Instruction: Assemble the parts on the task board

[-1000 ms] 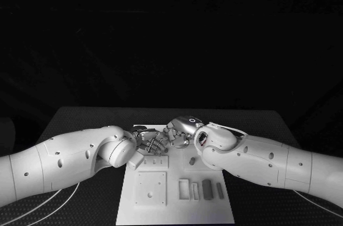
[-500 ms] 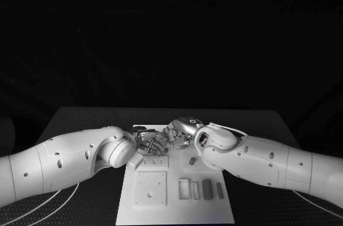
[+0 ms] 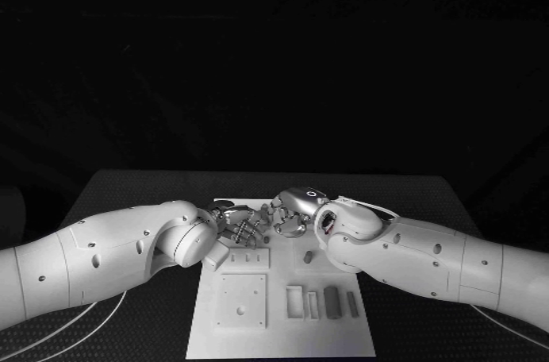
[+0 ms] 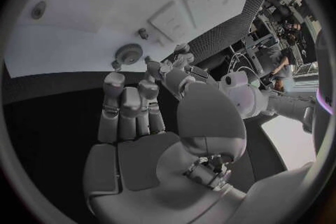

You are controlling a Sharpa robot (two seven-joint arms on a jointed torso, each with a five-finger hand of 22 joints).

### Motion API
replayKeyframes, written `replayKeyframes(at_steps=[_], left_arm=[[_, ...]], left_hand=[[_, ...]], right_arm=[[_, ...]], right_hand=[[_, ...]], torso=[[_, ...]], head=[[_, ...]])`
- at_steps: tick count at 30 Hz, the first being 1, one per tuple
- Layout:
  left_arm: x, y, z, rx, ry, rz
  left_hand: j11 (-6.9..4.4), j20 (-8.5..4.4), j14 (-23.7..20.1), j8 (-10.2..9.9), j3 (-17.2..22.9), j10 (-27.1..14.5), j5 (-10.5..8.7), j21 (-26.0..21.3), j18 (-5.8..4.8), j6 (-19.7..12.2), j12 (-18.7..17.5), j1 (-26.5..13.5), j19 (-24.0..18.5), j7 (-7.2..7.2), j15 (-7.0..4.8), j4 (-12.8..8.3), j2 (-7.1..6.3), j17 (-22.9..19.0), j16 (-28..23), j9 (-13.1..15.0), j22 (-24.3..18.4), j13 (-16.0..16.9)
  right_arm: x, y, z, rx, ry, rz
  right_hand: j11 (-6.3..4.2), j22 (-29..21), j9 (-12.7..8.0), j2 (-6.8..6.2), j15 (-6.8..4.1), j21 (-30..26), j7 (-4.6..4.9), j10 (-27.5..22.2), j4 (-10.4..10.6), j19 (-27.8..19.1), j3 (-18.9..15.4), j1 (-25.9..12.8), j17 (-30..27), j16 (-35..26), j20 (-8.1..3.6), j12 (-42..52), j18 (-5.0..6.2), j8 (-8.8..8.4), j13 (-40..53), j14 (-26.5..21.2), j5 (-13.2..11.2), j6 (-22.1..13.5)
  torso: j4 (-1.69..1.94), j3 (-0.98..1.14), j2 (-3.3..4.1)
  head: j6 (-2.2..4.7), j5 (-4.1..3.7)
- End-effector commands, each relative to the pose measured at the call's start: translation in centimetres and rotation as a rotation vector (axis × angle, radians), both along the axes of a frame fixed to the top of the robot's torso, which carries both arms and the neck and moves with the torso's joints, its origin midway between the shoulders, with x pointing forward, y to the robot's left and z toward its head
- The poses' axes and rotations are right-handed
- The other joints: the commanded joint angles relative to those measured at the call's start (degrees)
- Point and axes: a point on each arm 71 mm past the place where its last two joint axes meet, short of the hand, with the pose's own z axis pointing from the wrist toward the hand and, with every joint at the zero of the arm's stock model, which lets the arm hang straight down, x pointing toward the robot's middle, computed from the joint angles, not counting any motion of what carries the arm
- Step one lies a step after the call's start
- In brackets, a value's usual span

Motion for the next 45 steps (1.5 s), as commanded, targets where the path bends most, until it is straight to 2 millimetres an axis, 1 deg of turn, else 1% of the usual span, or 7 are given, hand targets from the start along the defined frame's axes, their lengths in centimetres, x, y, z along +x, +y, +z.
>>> replayKeyframes(at_steps=[1, 16, 32, 38, 40, 41, 45], left_arm=[[0.1, 0.0, 0.2, 0.009, -0.017, -0.015], [0.0, 0.1, 0.1, 0.055, -0.029, -0.077], [0.1, 1.9, 0.9, 0.226, -0.053, -0.162], [0.5, 2.0, 1.9, 0.289, -0.057, -0.198], [0.6, 2.1, 2.2, 0.315, -0.061, -0.206], [0.6, 2.1, 2.3, 0.325, -0.06, -0.211], [0.8, 1.9, 2.4, 0.376, -0.066, -0.223]], left_hand=[[0.11, 0.11, 0.3, 0.2, 0.2, 0.4, 0.37, 0.3, -0.82, 0.6, 0.3, 0.0, 0.5, -0.03, -0.07, -0.1, 0.43, 0.1, 0.4, 0.1, 0.1, 0.1], [0.08, 0.09, 0.4, 0.3, 0.2, 0.5, 0.36, 0.3, -0.84, 0.6, 0.3, 0.0, 0.4, -0.06, -0.11, -0.3, 0.52, 0.2, 0.5, 0.2, 0.3, 0.1], [-1.41, -1.15, 2.9, 0.3, -0.3, 3.9, -1.8, 3.4, -0.41, 1.4, 2.3, -0.1, 2.3, -0.53, -1.35, 0.2, -0.35, 2.2, 3.6, 1.1, 4.8, 1.8], [-3.27, -3.27, 5.9, -0.1, -0.8, 7.7, -1.29, 8.2, 0.42, 1.5, 10.2, 0.5, 6.7, -1.65, -3.75, -0.2, -0.23, 6.3, 13.3, 1.8, 10.1, 8.1], [-3.96, -4.61, 7.7, -0.2, -1.0, 8.1, -1.3, 11.5, 0.87, 1.3, 17.6, 0.7, 9.4, -2.29, -5.42, -0.5, 0.08, 8.8, 19.8, 2.1, 13.4, 14.0], [-3.96, -5.35, 6.4, -0.3, -0.7, 5.0, -1.32, 13.8, 0.64, 1.3, 24.4, 0.2, 9.3, -2.5, -6.3, -0.5, -0.1, 10.4, 25.5, 2.6, 16.6, 20.5], [-4.43, -7.03, 7.3, -0.5, -0.1, 4.3, -1.29, 17.8, 0.96, 0.9, 33.3, 0.5, 11.8, -2.67, -8.3, -0.8, 0.18, 10.6, 33.9, 3.4, 19.8, 27.4]], right_arm=[[-0.2, 0.0, -0.2, -0.007, 0.013, 0.003], [1.5, -2.5, -0.2, 0.01, -0.031, -0.079], [7.0, -9.7, 3.4, 0.485, 0.137, -0.268], [8.2, -12.1, 3.7, 0.484, 0.108, -0.311], [8.3, -12.6, 3.7, 0.488, 0.109, -0.322], [8.4, -12.9, 3.7, 0.489, 0.107, -0.325], [8.7, -13.5, 3.7, 0.495, 0.118, -0.315]], right_hand=[[0.43, 0.4, 0.0, -0.75, 0.43, -0.2, 2.88, 0.1, 0.3, 0.2, -0.2, -0.1, -0.1, -0.3, 0.1, -0.3, 0.86, -0.01, 0.0, 0.1, -0.3, 2.8], [0.44, 0.4, 0.1, -1.05, 0.41, -0.3, 2.9, 0.1, 0.7, 0.2, -0.2, -0.2, -0.1, -0.4, 0.09, -0.4, 0.86, -0.13, -0.1, 0.1, -0.3, 2.6], [2.18, 0.6, -0.1, -0.17, 2.02, -2.0, 4.68, -3.6, 1.0, -3.1, -0.7, -1.2, -0.6, -1.9, 1.71, -1.5, 0.86, -2.35, 0.0, -3.1, -0.3, -1.7], [2.24, 0.6, 0.0, 0.02, 2.09, -2.0, 4.74, -3.7, 1.0, -3.2, -0.9, -1.4, -0.6, -1.9, 1.81, -1.5, 0.86, -2.42, 0.0, -3.2, -0.3, -1.9], [2.25, 0.6, 0.0, 0.04, 2.1, -2.0, 4.76, -3.7, 1.0, -3.2, -0.9, -1.5, -0.6, -1.9, 1.84, -1.5, 0.86, -2.43, 0.0, -3.2, -0.3, -1.9], [2.26, 0.6, 0.0, 0.05, 2.11, -2.1, 4.77, -3.7, 1.0, -3.2, -1.0, -1.5, -0.6, -1.9, 1.85, -1.5, 0.86, -2.44, 0.0, -3.2, -0.3, -1.9], [2.29, 0.7, 0.0, 0.02, 2.14, -2.1, 4.79, -3.8, 0.9, -3.3, -1.1, -1.6, -0.6, -1.9, 1.9, -1.5, 0.86, -2.47, 0.0, -3.3, -0.3, -2.0]], torso=[[0.01, -0.01, -0.02], [0.04, 0.02, -0.02], [0.02, 0.11, -0.04], [-0.06, 0.13, -0.02], [-0.03, 0.14, -0.01], [-0.04, 0.16, 0.02], [-0.06, 0.17, 0.03]], head=[[0.0, 0.01], [0.15, 0.18], [0.15, 0.62], [-0.12, 0.97], [-0.18, 1.09], [-0.24, 1.15], [-0.48, 1.2]])
